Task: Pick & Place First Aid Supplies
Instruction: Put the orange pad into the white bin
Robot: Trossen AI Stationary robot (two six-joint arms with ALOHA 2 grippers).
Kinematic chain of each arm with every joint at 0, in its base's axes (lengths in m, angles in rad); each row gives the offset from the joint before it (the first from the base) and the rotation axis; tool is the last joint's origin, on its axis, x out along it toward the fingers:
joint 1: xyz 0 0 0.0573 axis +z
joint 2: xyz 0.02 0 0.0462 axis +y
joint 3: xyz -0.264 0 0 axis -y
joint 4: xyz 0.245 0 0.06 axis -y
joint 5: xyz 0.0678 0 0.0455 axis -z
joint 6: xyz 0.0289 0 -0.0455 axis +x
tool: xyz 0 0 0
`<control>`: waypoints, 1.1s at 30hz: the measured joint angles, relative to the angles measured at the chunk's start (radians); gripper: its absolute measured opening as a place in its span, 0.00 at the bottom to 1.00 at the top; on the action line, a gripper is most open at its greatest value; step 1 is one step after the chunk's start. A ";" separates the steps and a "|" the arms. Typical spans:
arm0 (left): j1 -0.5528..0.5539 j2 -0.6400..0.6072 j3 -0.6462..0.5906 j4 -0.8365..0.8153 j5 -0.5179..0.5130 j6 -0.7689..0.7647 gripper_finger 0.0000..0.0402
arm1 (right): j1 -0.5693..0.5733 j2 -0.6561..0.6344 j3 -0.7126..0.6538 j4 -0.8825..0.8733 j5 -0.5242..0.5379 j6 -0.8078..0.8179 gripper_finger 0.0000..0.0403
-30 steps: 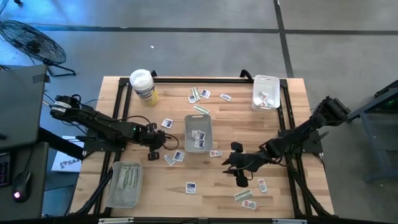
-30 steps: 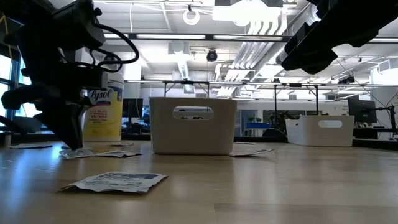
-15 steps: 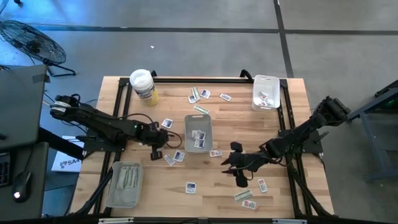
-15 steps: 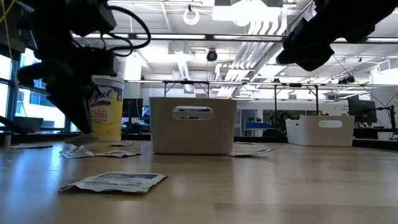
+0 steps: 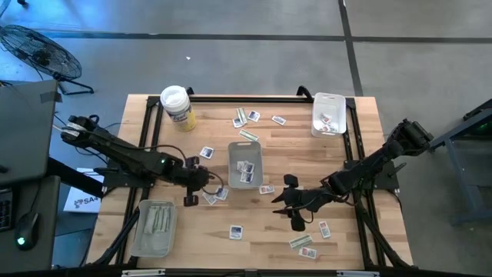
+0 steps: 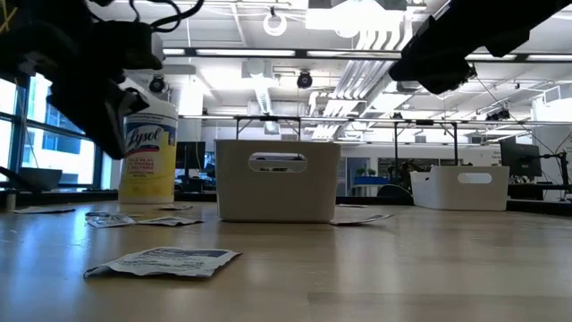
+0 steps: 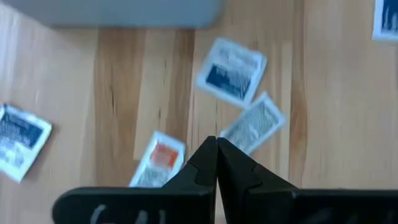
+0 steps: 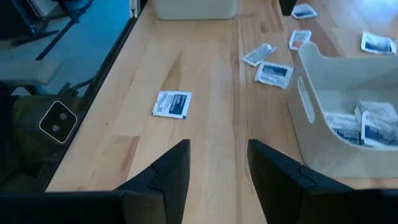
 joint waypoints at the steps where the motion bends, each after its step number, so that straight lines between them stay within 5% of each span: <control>1: -0.009 0.000 0.000 -0.013 -0.012 -0.012 0.01 | 0.000 0.000 0.000 0.003 0.001 -0.007 0.38; 14: 0.004 0.006 -0.047 0.051 -0.016 -0.036 0.30 | 0.000 0.000 0.000 0.007 0.027 -0.007 0.38; 33: 0.051 0.003 -0.245 0.330 0.033 0.092 0.32 | 0.001 0.000 0.000 0.007 0.026 -0.007 0.38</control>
